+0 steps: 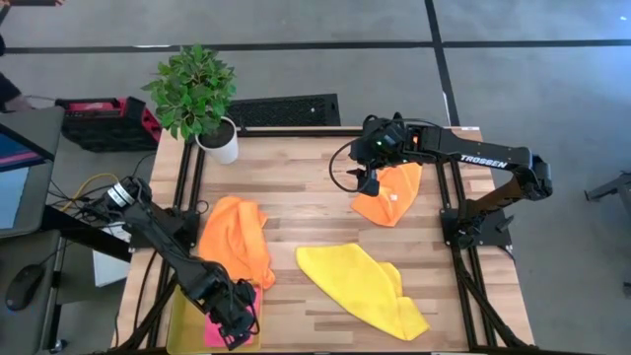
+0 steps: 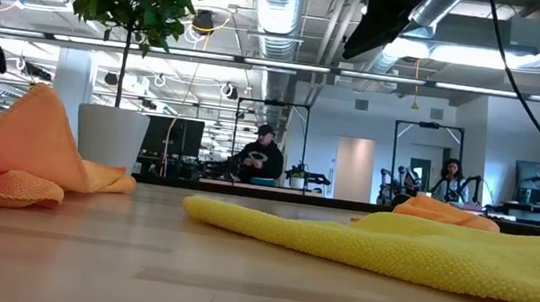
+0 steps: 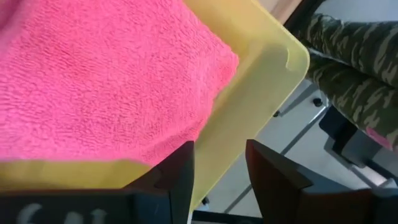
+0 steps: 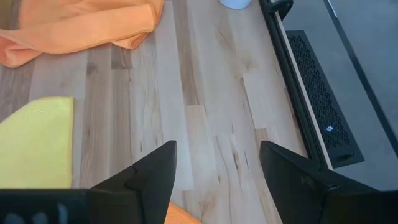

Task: Fold microfiber towels
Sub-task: Fold the top orange microfiber towel

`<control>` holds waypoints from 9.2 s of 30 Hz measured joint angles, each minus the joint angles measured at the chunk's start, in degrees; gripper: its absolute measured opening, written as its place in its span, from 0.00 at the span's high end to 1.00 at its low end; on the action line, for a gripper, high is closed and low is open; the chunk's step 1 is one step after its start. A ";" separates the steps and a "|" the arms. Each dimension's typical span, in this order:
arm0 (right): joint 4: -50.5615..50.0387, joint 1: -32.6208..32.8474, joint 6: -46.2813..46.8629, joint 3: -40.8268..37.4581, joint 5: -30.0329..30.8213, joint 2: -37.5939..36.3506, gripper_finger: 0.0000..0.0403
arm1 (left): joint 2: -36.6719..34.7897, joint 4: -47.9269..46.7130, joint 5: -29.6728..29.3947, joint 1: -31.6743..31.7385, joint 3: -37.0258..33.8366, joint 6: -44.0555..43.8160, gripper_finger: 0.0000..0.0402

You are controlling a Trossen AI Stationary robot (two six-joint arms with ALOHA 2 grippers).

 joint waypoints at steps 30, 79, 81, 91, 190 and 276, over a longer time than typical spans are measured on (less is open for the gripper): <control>-15.36 -8.41 14.45 -7.57 -3.98 -0.88 0.37 | -19.16 -28.32 -26.39 14.37 -0.02 -1.63 0.66; 26.14 -0.60 6.22 -15.85 -5.12 26.84 0.37 | -19.10 -26.86 -27.72 17.33 -0.02 0.88 0.66; 27.65 -0.23 5.95 -15.82 -5.04 26.83 0.37 | -19.10 -26.86 -27.86 17.33 -0.02 1.09 0.66; 23.60 1.18 5.91 -12.03 -4.66 15.16 0.37 | -19.11 -24.30 -33.58 19.92 -0.02 2.68 0.66; 0.03 -13.17 20.91 -13.62 -5.16 23.76 0.75 | -12.17 -6.23 -29.69 37.20 0.00 28.98 0.66; -2.89 -9.73 21.06 -12.11 -9.25 25.03 0.68 | -12.17 -5.81 -28.77 37.07 -0.02 28.96 0.66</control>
